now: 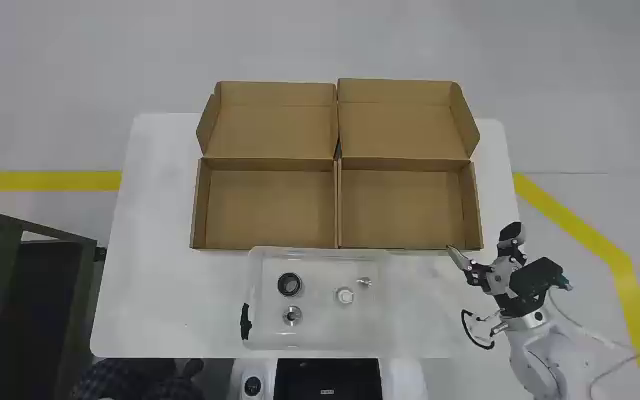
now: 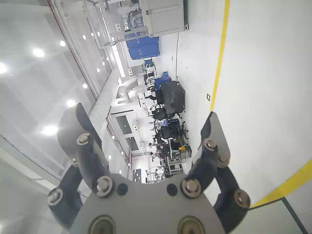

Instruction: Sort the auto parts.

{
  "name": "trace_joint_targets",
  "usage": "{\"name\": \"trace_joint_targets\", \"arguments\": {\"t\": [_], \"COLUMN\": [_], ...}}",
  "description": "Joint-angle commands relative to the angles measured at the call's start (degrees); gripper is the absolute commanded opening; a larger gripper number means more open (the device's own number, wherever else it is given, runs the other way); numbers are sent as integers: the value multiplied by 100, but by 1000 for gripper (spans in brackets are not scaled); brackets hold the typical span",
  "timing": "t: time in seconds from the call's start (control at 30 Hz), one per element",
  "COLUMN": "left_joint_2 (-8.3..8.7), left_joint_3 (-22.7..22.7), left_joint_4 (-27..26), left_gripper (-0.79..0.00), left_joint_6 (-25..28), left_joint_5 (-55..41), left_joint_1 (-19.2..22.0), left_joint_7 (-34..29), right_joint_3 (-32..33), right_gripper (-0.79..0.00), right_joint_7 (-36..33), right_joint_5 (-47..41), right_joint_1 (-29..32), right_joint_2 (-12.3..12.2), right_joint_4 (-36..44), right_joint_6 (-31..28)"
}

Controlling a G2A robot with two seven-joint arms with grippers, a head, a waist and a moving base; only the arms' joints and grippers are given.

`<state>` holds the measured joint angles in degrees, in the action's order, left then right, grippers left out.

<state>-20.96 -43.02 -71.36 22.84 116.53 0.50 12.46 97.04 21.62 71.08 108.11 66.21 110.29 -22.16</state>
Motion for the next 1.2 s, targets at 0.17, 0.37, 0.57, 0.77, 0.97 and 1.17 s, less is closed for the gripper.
{"name": "trace_joint_targets", "arguments": {"t": [0.17,0.37,0.57,0.77,0.97,1.17], "left_joint_2": [0,0,0,0,0,0], "left_joint_3": [0,0,0,0,0,0], "left_joint_4": [0,0,0,0,0,0], "left_gripper": [-1,0,0,0,0,0], "left_joint_6": [0,0,0,0,0,0], "left_joint_5": [0,0,0,0,0,0], "left_joint_1": [0,0,0,0,0,0], "left_joint_7": [0,0,0,0,0,0], "right_joint_3": [0,0,0,-77,-225,-571], "right_gripper": [-1,-1,-1,0,0,0], "right_joint_7": [0,0,0,-293,-742,-1212], "right_joint_5": [0,0,0,240,645,1099], "right_joint_1": [0,0,0,-28,-26,-92], "right_joint_2": [0,0,0,-13,-54,-106], "right_joint_4": [0,0,0,213,756,1303], "right_joint_6": [0,0,0,-101,-631,-1391]}}
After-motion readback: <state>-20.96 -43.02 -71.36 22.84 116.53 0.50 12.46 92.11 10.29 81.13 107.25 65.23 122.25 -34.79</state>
